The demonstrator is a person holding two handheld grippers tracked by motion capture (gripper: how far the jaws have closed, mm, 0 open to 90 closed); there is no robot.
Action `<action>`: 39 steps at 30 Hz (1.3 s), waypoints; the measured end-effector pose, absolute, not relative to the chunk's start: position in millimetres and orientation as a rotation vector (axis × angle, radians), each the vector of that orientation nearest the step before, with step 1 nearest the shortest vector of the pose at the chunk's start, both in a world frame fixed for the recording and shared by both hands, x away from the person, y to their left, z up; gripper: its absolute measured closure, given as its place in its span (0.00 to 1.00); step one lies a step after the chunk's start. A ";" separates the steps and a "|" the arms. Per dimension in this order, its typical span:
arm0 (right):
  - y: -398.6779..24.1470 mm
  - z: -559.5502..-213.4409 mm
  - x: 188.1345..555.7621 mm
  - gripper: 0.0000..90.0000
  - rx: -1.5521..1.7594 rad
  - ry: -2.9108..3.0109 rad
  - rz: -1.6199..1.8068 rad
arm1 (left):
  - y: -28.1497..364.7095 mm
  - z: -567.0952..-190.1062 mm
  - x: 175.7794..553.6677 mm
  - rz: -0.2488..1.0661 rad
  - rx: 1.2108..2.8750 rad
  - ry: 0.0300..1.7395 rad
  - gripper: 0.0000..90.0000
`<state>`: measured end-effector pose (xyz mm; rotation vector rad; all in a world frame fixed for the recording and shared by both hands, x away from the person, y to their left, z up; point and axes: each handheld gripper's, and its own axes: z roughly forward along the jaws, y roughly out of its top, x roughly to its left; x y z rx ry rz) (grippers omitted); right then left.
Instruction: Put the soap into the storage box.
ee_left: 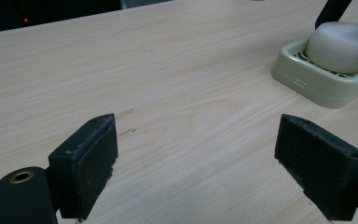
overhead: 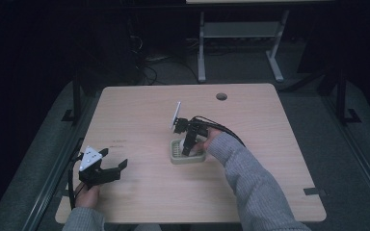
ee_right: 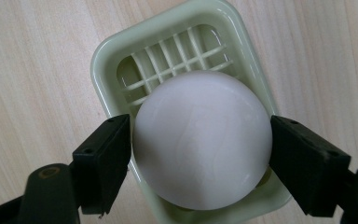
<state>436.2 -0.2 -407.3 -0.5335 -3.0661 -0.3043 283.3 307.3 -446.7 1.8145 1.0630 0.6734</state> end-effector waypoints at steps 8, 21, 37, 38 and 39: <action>-0.4 -403.6 434.5 0.21 -0.535 -3.066 -0.332 | 308.2 -446.4 283.1 0.676 1.823 1.060 0.14; -5.6 -396.4 432.4 0.21 -0.544 -3.069 -0.382 | 307.1 -446.5 283.0 0.676 1.821 1.059 0.14; -16.4 -384.8 428.1 0.21 -0.570 -3.068 -0.445 | 306.9 -446.4 282.0 0.676 1.813 1.060 0.14; -17.0 -384.1 427.7 0.21 -0.566 -3.071 -0.449 | 306.8 -446.3 282.0 0.676 1.816 1.058 0.14; -17.7 -383.1 427.0 0.21 -0.567 -3.071 -0.449 | 306.7 -446.4 281.9 0.676 1.817 1.057 0.14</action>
